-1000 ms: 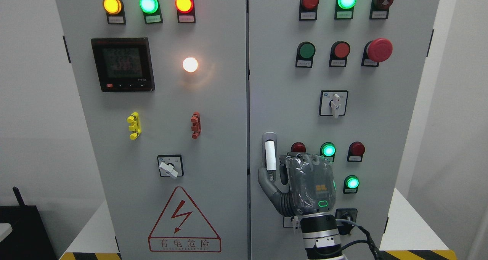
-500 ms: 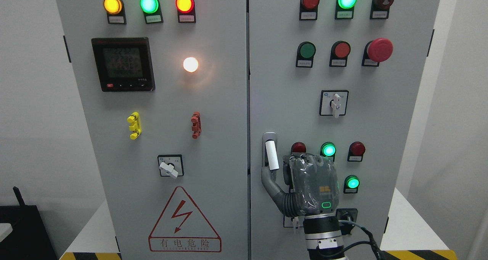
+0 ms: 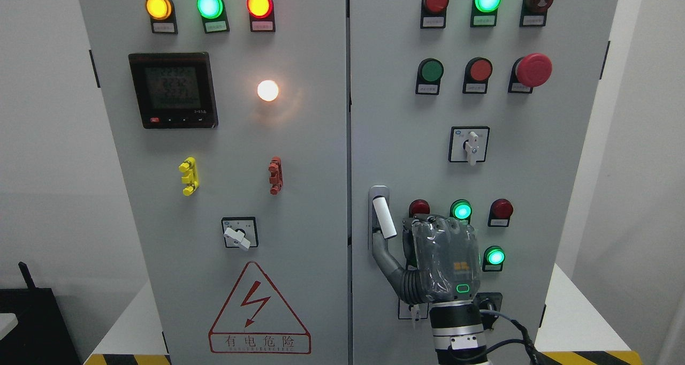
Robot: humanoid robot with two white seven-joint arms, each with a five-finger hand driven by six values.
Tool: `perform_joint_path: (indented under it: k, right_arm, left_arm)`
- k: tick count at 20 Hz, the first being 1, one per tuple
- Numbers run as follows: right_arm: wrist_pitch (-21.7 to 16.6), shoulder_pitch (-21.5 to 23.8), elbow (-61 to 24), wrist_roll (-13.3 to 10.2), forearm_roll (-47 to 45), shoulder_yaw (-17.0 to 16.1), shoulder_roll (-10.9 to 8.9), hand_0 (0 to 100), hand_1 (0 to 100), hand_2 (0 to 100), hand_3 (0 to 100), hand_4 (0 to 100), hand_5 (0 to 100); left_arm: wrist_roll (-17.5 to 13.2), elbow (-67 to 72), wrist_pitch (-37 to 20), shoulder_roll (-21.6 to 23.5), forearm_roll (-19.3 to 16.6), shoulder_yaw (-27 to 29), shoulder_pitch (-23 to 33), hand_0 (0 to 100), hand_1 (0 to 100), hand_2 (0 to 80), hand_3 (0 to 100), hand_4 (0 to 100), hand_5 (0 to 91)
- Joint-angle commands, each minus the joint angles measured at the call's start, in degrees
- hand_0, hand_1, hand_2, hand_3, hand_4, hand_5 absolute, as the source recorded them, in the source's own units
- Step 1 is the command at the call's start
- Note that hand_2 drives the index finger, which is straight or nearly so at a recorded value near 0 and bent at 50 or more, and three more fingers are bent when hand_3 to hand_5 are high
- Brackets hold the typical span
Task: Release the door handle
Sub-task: 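Rotate the gripped handle outward with the right hand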
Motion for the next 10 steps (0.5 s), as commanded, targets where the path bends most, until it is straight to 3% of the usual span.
perform_joint_path:
  k: [1,10]
  right_arm:
    - [0.0,0.0,-0.1,0.0,0.0,-0.8,-0.04,45,51,99,100,100,99]
    - [-0.1,0.2,-0.6,-0.6,0.0,-2.0,-0.3,46,53,99,100,100,99]
  left_arm:
    - [0.0,1.1,0.0,0.0,0.0,-0.8,0.0,12,39,0.0,0,0,0.0]
    - [0.0,1.1,0.0,0.0,0.0,-0.8,0.0,12,39,0.0,0,0,0.0]
